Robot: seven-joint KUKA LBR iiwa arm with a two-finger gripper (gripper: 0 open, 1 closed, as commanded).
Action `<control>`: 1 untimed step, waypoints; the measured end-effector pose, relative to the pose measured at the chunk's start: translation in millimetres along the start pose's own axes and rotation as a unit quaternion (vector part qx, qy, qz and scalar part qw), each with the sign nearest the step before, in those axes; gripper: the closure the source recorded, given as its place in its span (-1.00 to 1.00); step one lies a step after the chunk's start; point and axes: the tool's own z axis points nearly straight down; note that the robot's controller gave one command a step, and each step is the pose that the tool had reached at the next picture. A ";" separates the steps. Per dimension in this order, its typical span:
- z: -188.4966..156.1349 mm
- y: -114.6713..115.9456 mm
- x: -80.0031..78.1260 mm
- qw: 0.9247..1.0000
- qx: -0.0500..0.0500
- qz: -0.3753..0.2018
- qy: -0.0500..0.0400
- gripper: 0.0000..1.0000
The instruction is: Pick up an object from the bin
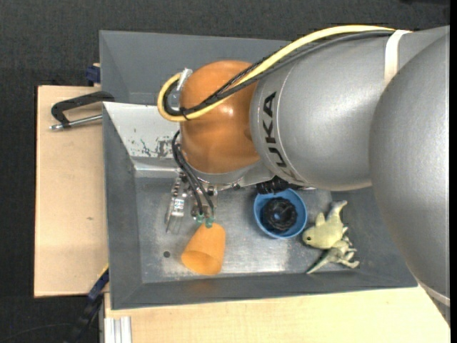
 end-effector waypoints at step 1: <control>127.4 4.1 2.5 0.998 0.001 -0.062 0.001 1.00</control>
Offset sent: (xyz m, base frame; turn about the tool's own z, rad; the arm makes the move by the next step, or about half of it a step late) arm -0.0003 0.0041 -0.1233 -0.1215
